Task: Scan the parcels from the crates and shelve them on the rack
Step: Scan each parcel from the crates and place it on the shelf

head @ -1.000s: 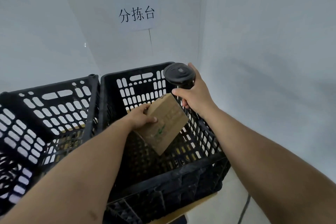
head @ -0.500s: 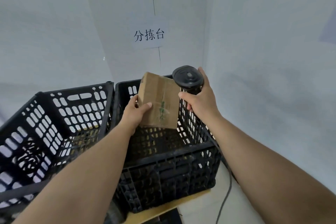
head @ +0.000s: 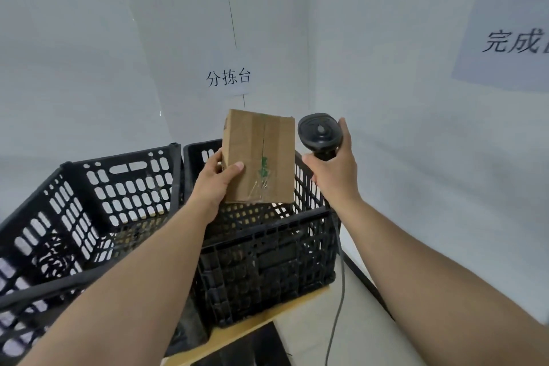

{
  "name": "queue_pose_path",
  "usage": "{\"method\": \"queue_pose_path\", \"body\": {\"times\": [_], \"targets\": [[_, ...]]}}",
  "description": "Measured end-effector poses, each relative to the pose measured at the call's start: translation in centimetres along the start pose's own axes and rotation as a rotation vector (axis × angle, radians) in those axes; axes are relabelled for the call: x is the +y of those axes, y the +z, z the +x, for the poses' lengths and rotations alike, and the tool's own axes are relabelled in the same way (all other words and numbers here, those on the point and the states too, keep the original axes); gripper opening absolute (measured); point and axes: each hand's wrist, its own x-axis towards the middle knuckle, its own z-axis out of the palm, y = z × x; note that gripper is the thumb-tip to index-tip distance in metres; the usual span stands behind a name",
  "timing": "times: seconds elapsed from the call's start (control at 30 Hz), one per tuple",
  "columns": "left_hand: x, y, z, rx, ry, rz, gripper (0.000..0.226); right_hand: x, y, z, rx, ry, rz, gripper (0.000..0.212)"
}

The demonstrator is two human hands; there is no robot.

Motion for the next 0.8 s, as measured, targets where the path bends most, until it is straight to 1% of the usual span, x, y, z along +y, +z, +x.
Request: {"method": "queue_pose_path", "body": {"times": [0.1,0.17,0.23,0.37,0.53,0.73,0.8], "targets": [[0.7,0.1,-1.6,-0.084,-0.004,-0.052,0.047,-1.2,-0.8,-1.6,0.083,0.016,-0.018,0.096],[1.1,-0.1,-3.2,-0.158,-0.021,-0.092,0.043,-2.0,-1.4,-3.3,0.133,0.025,-0.044,0.096],[1.2,-0.5,-4.8,-0.211,-0.036,-0.113,0.044,-2.7,-1.8,-5.1,0.161,0.040,-0.064,0.097],[1.1,-1.5,-7.7,-0.312,-0.086,-0.162,0.056,-3.7,-2.6,-9.0,0.205,0.042,-0.059,0.099],[0.8,-1.2,-11.6,-0.413,-0.137,-0.231,0.051,-5.0,-4.3,-13.2,0.271,0.051,-0.034,0.099],[0.5,1.0,-15.7,-0.473,-0.132,-0.261,0.057,-6.4,-7.2,-17.6,0.347,0.072,0.004,0.097],[0.4,1.8,-17.0,-0.470,-0.136,-0.261,0.054,-6.8,-8.1,-18.9,0.364,0.074,0.030,0.097]]}}
